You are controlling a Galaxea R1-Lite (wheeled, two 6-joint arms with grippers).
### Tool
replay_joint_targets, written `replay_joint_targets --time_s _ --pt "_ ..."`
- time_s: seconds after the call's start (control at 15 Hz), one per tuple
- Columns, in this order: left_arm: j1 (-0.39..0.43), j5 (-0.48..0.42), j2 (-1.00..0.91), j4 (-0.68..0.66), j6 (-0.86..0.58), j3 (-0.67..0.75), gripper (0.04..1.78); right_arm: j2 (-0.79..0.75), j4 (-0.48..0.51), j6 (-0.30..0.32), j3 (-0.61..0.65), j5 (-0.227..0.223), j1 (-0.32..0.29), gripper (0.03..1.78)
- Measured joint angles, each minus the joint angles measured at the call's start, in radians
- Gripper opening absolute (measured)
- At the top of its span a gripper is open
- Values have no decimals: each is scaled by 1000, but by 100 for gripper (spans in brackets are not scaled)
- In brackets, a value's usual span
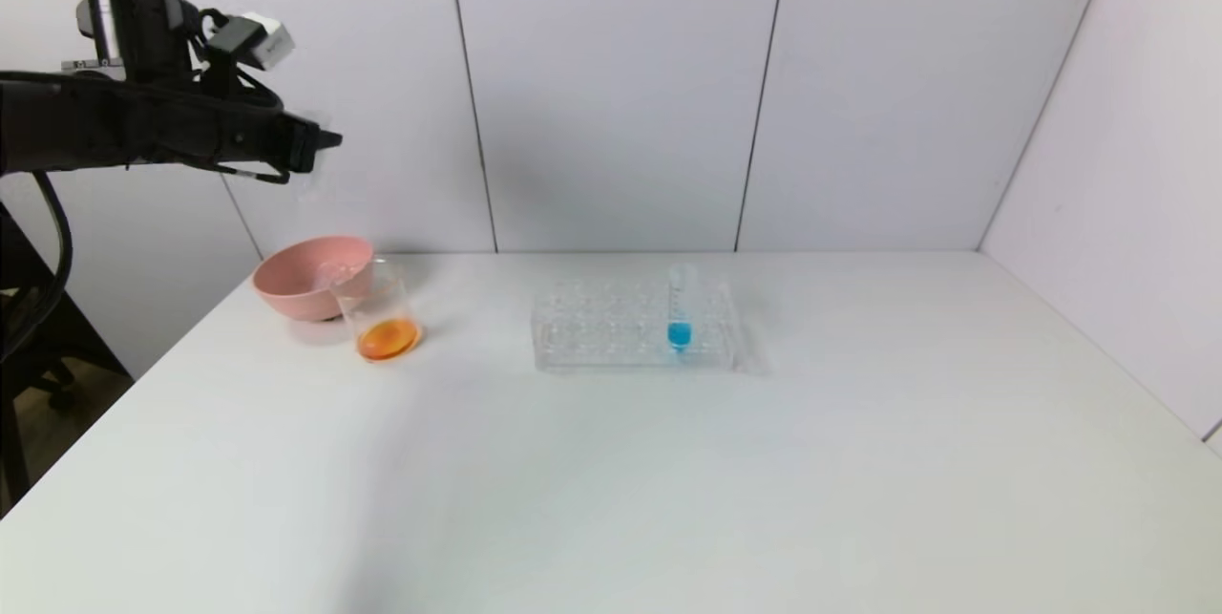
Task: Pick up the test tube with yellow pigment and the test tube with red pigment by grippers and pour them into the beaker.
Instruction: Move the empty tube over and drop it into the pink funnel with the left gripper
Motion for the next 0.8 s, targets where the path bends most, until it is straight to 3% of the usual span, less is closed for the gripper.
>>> replay_joint_targets --time_s 0.13,0.33,0.47,0.8 --pt "0 201 -9 -249 -182 103 45 0 0 0 0 0 0 171" --pt "0 420 -7 -539 -300 240 45 0 0 0 0 0 0 171" --pt "0 487 6 -586 -322 289 45 0 0 0 0 0 0 171" --pt "10 537 112 -617 -359 308 45 0 0 0 0 0 0 171"
